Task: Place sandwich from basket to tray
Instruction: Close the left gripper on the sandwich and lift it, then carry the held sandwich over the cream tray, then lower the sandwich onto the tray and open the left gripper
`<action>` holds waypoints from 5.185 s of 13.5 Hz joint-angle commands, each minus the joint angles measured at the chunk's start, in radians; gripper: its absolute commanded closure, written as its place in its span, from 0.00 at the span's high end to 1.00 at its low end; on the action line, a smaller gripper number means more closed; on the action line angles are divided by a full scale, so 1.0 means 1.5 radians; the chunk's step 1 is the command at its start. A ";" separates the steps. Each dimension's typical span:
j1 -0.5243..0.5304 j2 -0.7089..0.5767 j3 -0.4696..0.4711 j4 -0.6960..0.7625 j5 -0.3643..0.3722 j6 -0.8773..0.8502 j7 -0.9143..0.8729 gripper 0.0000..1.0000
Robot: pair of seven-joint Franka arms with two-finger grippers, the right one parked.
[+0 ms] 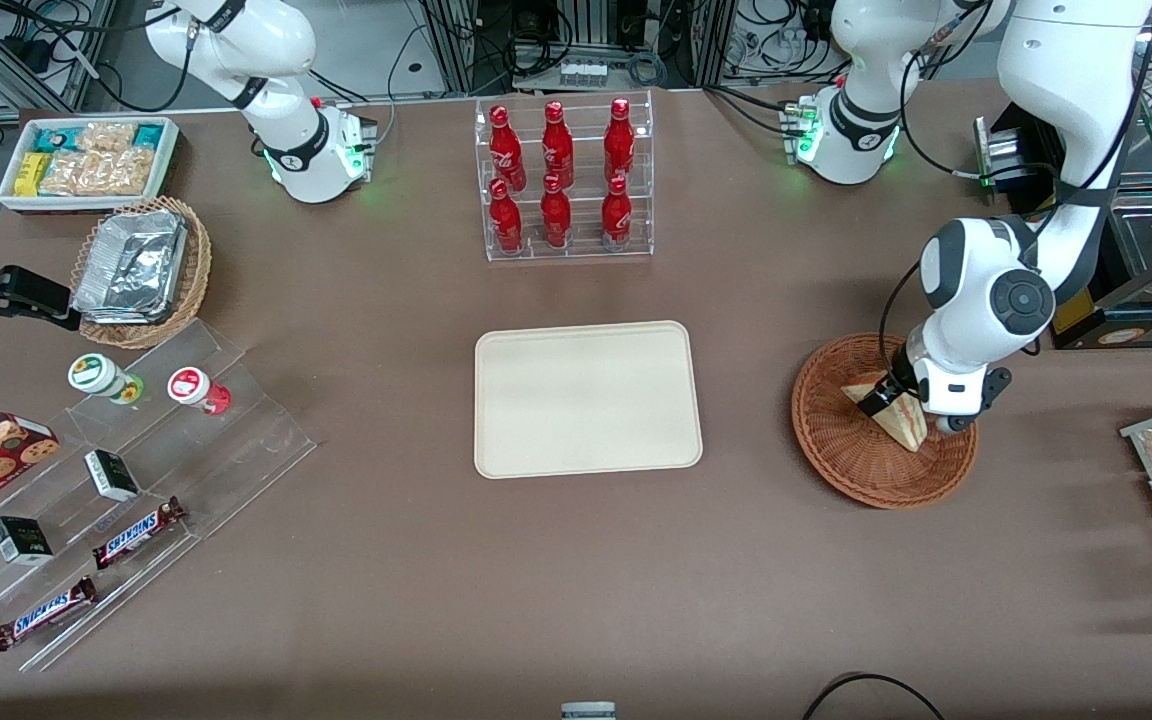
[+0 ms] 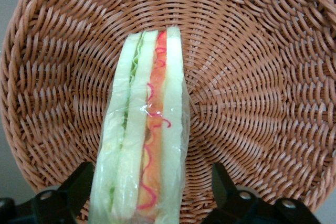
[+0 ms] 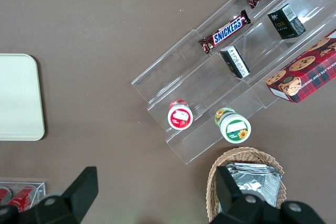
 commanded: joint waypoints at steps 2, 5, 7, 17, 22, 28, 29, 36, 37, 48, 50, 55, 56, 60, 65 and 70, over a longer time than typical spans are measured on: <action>0.005 -0.010 -0.003 -0.009 0.013 0.012 -0.013 0.35; 0.005 -0.020 -0.003 -0.009 0.014 -0.001 -0.009 0.03; 0.005 -0.028 -0.003 -0.008 0.014 -0.013 -0.008 0.00; -0.086 -0.071 -0.016 0.114 0.047 -0.241 0.019 0.00; -0.207 -0.028 -0.017 0.184 0.009 -0.269 0.010 0.00; -0.352 0.060 -0.017 0.289 0.008 -0.270 -0.013 0.00; -0.373 0.081 -0.017 0.310 0.009 -0.270 -0.028 0.00; -0.485 0.243 -0.016 0.487 0.018 -0.268 -0.121 0.00; -0.493 0.254 -0.016 0.498 0.018 -0.268 -0.121 0.00; -0.496 0.316 -0.016 0.531 0.077 -0.236 -0.107 0.00; -0.496 0.320 -0.016 0.530 0.093 -0.226 -0.109 0.00; -0.505 0.338 -0.016 0.562 0.094 -0.225 -0.111 0.00; -0.505 0.339 -0.016 0.562 0.094 -0.225 -0.112 0.00; -0.510 0.343 -0.015 0.563 0.094 -0.225 -0.145 0.00; -0.517 0.344 -0.012 0.564 0.102 -0.226 -0.162 0.00; -0.517 0.349 -0.011 0.562 0.107 -0.226 -0.168 1.00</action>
